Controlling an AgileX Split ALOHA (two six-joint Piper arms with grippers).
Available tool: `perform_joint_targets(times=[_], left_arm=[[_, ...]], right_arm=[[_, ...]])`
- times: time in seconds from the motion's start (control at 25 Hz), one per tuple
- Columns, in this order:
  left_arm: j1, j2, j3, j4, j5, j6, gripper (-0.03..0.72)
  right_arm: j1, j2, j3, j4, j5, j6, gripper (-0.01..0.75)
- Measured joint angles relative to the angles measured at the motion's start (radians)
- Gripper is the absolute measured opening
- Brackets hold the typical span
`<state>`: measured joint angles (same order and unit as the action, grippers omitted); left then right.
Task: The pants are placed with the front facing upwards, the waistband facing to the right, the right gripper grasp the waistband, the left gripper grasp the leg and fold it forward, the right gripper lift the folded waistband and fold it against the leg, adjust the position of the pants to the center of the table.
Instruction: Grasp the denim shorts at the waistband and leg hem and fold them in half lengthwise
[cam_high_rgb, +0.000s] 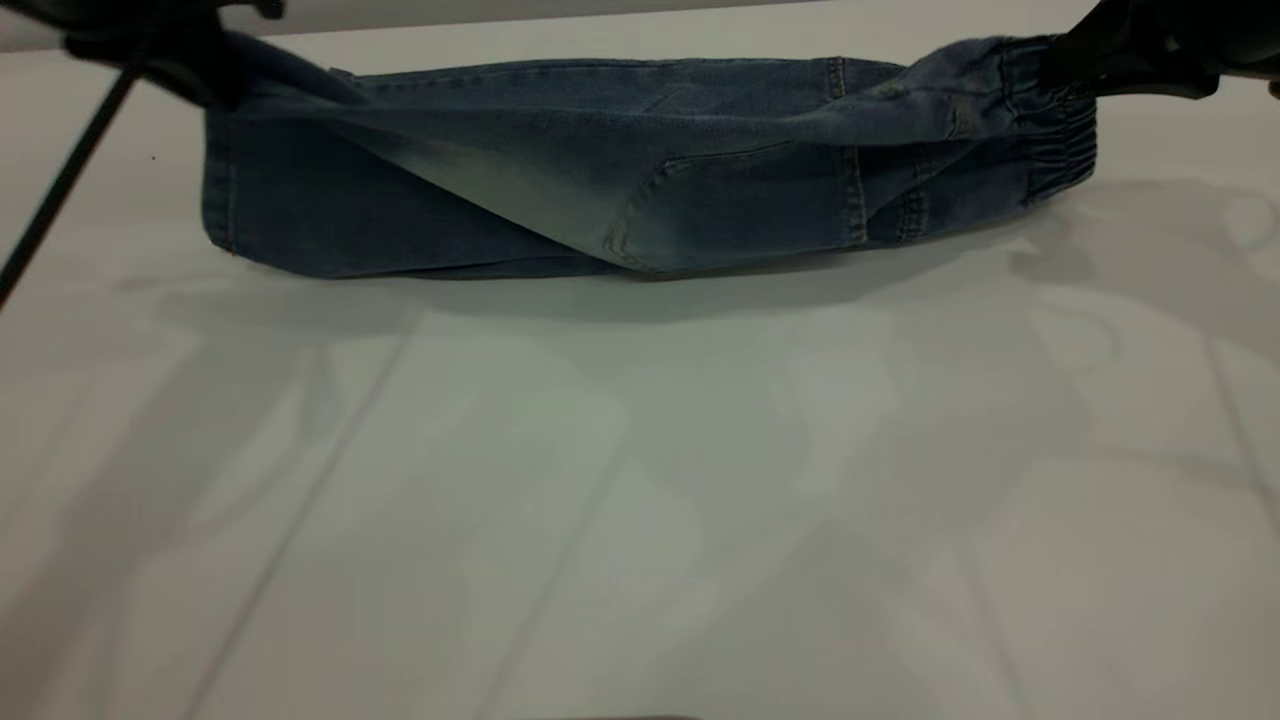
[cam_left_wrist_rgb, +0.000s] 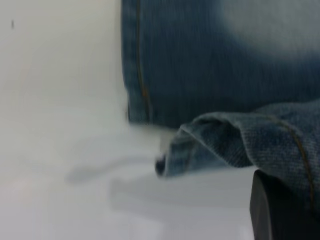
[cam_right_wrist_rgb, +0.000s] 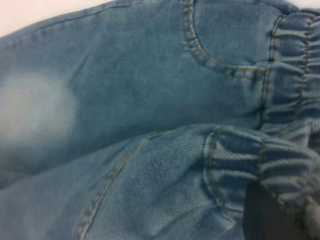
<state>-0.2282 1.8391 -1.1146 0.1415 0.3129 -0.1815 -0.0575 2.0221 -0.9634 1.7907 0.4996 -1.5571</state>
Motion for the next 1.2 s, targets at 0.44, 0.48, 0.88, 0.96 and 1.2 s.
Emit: perform_joint_targets(times=[0.44,0.48,0.88,0.96,1.2], left_arm=[[0.0,0.259,-0.292,0.011,0.0,0.124,0.044],[0.0,0.272,-0.312,0.011,0.0,0.127,0.044],[0.006,0.345,-0.381,0.052,-0.07,0.13,0.044],[0.011,0.347,-0.381,0.053,-0.084,0.13,0.044],[0.034,0.358,-0.381,0.053,-0.092,0.116,0.044]], right_arm=[[0.0,0.073,-0.165,0.008,-0.015,-0.163,0.04],[0.0,0.073,-0.184,0.008,-0.016,-0.163,0.04],[0.0,0.17,-0.316,0.008,-0.019,-0.163,0.044],[0.0,0.191,-0.34,0.008,-0.019,-0.161,0.044],[0.0,0.228,-0.395,0.008,-0.018,-0.153,0.073]])
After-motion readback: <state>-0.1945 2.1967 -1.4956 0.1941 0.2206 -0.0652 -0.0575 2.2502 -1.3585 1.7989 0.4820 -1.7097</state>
